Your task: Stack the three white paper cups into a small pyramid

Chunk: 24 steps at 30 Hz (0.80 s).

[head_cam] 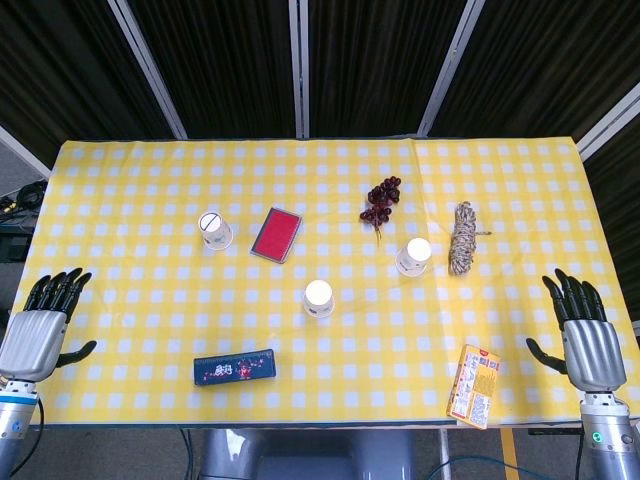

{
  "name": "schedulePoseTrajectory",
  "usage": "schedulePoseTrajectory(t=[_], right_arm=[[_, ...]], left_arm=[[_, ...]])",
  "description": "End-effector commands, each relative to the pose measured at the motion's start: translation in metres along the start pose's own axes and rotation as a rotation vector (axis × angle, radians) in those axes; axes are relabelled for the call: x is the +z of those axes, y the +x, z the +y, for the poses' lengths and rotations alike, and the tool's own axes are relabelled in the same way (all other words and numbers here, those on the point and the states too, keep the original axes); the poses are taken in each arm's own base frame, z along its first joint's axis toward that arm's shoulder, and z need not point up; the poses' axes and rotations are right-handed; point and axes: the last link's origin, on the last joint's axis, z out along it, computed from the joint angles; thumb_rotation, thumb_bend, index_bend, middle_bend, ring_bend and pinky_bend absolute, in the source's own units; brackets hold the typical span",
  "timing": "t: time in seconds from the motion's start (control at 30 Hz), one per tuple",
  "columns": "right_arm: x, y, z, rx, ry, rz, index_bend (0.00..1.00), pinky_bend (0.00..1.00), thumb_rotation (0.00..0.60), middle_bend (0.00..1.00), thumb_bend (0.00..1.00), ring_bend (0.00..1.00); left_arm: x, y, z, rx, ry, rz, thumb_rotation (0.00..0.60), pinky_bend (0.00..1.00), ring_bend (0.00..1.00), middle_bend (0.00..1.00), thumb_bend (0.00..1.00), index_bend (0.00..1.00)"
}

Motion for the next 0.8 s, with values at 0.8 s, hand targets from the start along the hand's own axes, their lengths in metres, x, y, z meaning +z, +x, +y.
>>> schedulePoseTrajectory(t=[0.8], right_arm=[[0.005,-0.001,0.001,0.011,-0.008,0.013,0.07,0.00,0.600,0.00,0.11,0.00]], left_arm=[[0.040,0.014,0.003,-0.011,-0.006,0.058,0.600,0.00,0.00,0.00,0.19,0.00]])
